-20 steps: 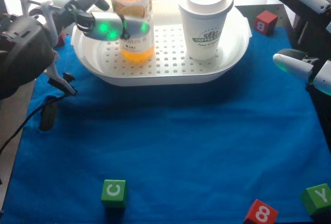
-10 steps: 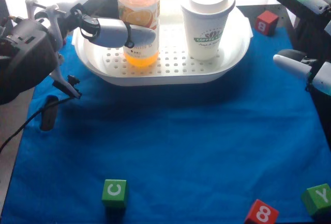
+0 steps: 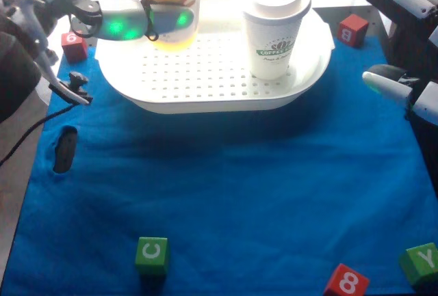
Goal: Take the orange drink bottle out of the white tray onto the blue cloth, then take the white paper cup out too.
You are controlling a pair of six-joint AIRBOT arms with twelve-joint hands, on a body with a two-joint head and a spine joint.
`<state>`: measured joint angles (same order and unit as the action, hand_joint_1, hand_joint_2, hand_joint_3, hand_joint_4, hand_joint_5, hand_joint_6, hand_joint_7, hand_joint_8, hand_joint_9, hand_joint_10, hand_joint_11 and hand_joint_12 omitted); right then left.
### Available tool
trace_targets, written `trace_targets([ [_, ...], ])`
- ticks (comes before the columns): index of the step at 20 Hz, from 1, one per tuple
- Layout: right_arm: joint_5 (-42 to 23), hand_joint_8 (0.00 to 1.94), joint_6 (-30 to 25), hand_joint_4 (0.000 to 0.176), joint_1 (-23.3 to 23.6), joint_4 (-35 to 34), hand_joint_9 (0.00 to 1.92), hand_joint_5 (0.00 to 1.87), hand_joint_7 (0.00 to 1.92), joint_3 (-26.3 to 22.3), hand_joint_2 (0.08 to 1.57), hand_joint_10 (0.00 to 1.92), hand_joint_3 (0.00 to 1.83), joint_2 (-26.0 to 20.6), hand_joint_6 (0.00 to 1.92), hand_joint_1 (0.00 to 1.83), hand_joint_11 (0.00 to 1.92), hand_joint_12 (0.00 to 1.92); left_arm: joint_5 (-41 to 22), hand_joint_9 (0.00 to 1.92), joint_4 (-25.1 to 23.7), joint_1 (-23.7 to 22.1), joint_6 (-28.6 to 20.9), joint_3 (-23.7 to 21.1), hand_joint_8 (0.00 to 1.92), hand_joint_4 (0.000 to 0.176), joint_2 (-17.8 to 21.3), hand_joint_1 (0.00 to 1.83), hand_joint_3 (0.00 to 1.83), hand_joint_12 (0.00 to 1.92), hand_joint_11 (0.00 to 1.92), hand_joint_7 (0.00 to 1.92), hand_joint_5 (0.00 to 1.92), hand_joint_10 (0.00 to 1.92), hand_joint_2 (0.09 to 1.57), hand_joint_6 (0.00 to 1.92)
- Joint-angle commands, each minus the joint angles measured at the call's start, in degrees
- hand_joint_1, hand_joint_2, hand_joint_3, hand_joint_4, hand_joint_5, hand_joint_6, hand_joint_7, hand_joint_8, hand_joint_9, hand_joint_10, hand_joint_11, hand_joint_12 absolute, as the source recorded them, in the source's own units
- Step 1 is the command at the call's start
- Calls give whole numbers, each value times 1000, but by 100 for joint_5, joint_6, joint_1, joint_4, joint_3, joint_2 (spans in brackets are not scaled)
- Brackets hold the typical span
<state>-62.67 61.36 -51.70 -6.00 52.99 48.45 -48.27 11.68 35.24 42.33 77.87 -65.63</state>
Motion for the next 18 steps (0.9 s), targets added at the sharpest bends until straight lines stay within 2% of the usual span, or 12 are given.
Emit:
trace_targets([
  [1, -710, 0, -18, 0, 35, -18, 0, 0, 0, 9, 1336, 0, 0, 10, 0, 646, 0, 0, -1273, 365, -81, -52, -88, -116, 1143, 111, 150, 939, 0, 1921, 216, 472, 749, 1424, 1235, 1356],
  [2, -710, 0, -18, 0, 34, -25, 0, 0, 0, 8, 1333, 0, 0, 13, 0, 656, 0, 0, -1459, 460, -145, 5, -87, -269, 1416, 20, 265, 1095, 3, 1921, 322, 610, 795, 1493, 1248, 1319],
  [3, -710, 0, -18, 0, 31, -41, 0, 0, 0, 8, 1330, 0, 0, 20, 0, 677, 0, 0, -1677, 467, -198, 94, -62, -436, 1452, 0, 395, 1138, 0, 1921, 332, 641, 830, 1498, 1243, 1290],
  [4, -710, 0, -18, 0, 27, -54, 0, 0, 0, 8, 1329, 0, 0, 28, 0, 661, 0, 0, -1854, 438, -224, 182, -25, -569, 1263, 68, 493, 1026, 0, 1921, 307, 552, 845, 1438, 1195, 1229],
  [8, -710, 0, -18, 0, -13, -115, 0, 0, 0, 3, 1349, 0, 5, 56, 0, 601, 0, 0, -2917, 555, -429, 848, 0, -1338, 1574, 0, 989, 1143, 4, 1899, 507, 679, 785, 1563, 1247, 1188],
  [9, -710, 0, -18, 0, -14, -124, 0, 0, 0, 3, 1352, 0, 6, 64, 0, 596, 0, 0, -3057, 555, -458, 945, 22, -1456, 1360, 19, 1064, 1021, 0, 1824, 493, 582, 785, 1472, 1222, 1267],
  [10, -710, 0, -18, 0, -17, -143, 0, 0, 0, 4, 1354, 0, 6, 80, 0, 560, 0, 0, -3205, 593, -539, 1060, 35, -1617, 1193, 120, 1164, 949, 0, 1773, 504, 644, 773, 1356, 1218, 1296],
  [11, -710, 0, -18, 0, -20, -155, 0, 0, 0, 6, 1352, 0, 5, 90, 0, 550, 0, 0, -3305, 668, -638, 1170, 102, -1793, 1121, 89, 1270, 975, 0, 1753, 598, 702, 803, 1327, 1201, 1254],
  [12, -710, 0, -17, 0, -20, -156, 0, 0, 0, 10, 1357, 0, 7, 94, 0, 503, 0, 0, -3316, 694, -708, 1287, 129, -1940, 1367, 0, 1362, 1132, 2, 1751, 636, 798, 755, 1322, 1218, 1197],
  [13, -710, 0, -17, 0, -20, -156, 0, 0, 0, 20, 1358, 0, 7, 105, 0, 479, 0, 0, -3385, 695, -698, 1426, 128, -2045, 1196, 63, 1424, 991, 0, 1749, 634, 724, 767, 1321, 1220, 1279],
  [14, -710, 0, -17, 0, -20, -165, 0, 0, 0, 40, 1371, 0, 12, 116, 0, 443, 0, 0, -3414, 828, -638, 1641, 122, -2153, 1377, 0, 1458, 1170, 0, 1794, 826, 839, 756, 1447, 1211, 1145],
  [18, -710, 0, -17, 0, -19, -197, 0, 0, 0, 67, 1378, 0, 9, 120, 0, 377, 0, 0, -3219, 737, -447, 2115, -75, -2246, 1360, 0, 1346, 1195, 0, 1797, 666, 870, 673, 1354, 1227, 1263],
])
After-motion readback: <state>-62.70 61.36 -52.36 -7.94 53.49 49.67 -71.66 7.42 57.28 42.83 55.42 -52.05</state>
